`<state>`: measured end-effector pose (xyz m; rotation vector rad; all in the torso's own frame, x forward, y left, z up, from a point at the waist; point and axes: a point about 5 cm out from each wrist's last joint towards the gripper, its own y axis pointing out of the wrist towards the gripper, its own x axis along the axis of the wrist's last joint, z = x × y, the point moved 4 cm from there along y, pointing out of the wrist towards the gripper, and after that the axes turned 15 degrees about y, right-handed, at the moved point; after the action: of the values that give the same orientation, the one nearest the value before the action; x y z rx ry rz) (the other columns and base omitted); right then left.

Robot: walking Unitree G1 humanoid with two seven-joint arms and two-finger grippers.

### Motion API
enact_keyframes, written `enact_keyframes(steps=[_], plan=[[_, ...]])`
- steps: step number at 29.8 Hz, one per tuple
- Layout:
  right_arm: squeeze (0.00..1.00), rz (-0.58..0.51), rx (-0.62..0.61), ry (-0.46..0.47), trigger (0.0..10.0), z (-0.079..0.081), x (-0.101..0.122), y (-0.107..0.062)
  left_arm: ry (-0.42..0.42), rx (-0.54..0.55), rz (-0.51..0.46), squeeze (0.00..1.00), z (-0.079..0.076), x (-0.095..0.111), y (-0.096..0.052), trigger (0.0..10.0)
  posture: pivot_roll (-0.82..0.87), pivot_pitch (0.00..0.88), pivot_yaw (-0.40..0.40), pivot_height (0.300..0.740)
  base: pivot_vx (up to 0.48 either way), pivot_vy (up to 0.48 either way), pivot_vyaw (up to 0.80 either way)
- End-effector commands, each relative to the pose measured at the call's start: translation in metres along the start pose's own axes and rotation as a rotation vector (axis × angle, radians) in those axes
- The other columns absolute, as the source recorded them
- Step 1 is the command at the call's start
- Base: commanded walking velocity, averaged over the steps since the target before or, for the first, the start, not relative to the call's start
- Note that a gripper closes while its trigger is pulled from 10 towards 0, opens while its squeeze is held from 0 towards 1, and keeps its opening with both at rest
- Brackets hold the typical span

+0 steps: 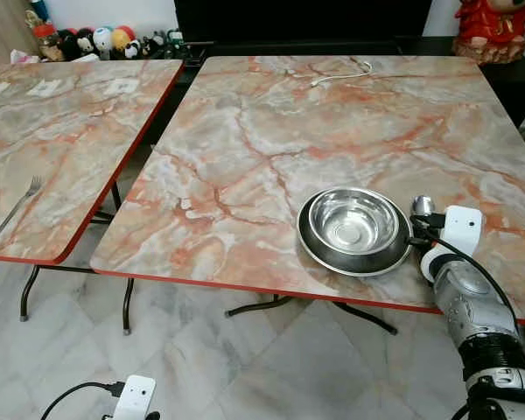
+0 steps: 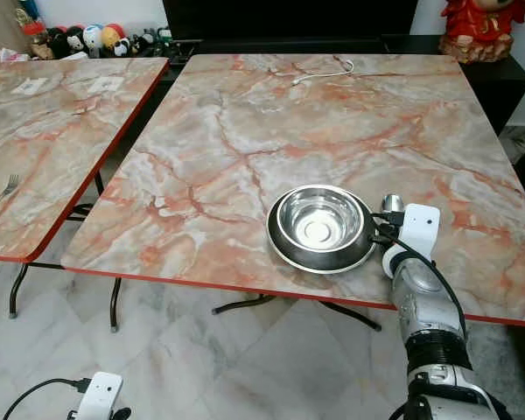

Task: Setting the table

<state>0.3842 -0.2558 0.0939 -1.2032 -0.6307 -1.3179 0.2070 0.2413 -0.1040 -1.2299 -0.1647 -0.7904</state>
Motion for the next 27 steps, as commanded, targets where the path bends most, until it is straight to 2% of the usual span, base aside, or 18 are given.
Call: enact_keyframes(steps=[1,2,3,4,5,6,7,8,9,10,27], plan=[[0.00,-0.007,0.003,0.011,10.0,0.000,0.002,-0.001,0.001,0.004,0.026,0.00,0.004,-0.009,-0.002,10.0,-0.08,0.110,0.094,0.740,0.000,0.000,0.00],[0.07,-0.006,0.005,0.011,10.0,0.000,0.001,-0.001,0.001,0.004,0.025,0.00,0.004,-0.009,-0.002,10.0,-0.08,0.110,0.094,0.740,0.000,0.000,0.00],[0.07,-0.005,0.006,0.012,10.0,0.001,0.001,-0.001,0.001,0.004,0.025,0.00,0.004,-0.009,-0.002,10.0,-0.08,0.110,0.094,0.740,0.000,0.000,0.00],[0.70,-0.003,0.008,0.012,10.0,0.001,0.001,-0.001,0.001,0.003,0.024,0.00,0.004,-0.009,-0.002,10.0,-0.08,0.110,0.093,0.740,0.000,0.000,0.00],[0.70,-0.003,0.009,0.013,10.0,0.001,0.000,-0.001,0.001,0.003,0.024,0.00,0.004,-0.009,-0.002,10.0,-0.08,0.110,0.093,0.740,0.000,0.000,0.00],[0.84,-0.003,0.008,0.013,10.0,0.001,0.000,-0.001,0.001,0.003,0.024,0.00,0.003,-0.009,-0.002,10.0,-0.08,0.109,0.094,0.740,0.000,0.000,0.00],[0.81,-0.003,0.008,0.013,10.0,0.001,0.000,-0.001,0.001,0.003,0.025,0.00,0.003,-0.009,-0.002,10.0,-0.08,0.109,0.093,0.740,0.000,0.000,0.00],[0.58,-0.002,0.006,0.009,10.0,0.001,0.000,0.000,0.001,0.001,0.025,0.00,0.003,-0.009,-0.002,10.0,-0.08,0.109,0.093,0.740,0.000,0.000,0.00],[0.58,-0.001,0.005,0.006,10.0,0.001,0.000,0.000,0.001,0.001,0.025,0.00,0.003,-0.009,-0.002,10.0,-0.08,0.109,0.093,0.740,0.000,0.000,0.00],[0.00,-0.002,0.005,0.005,10.0,0.001,0.000,0.000,0.001,0.001,0.026,0.00,0.003,-0.009,-0.002,10.0,-0.08,0.109,0.094,0.740,0.000,0.000,0.00],[0.00,-0.067,0.034,0.039,10.0,0.007,0.012,0.000,0.000,-0.001,0.025,0.00,0.003,-0.008,-0.002,10.0,-0.08,0.109,0.094,0.740,0.000,0.000,0.00]])
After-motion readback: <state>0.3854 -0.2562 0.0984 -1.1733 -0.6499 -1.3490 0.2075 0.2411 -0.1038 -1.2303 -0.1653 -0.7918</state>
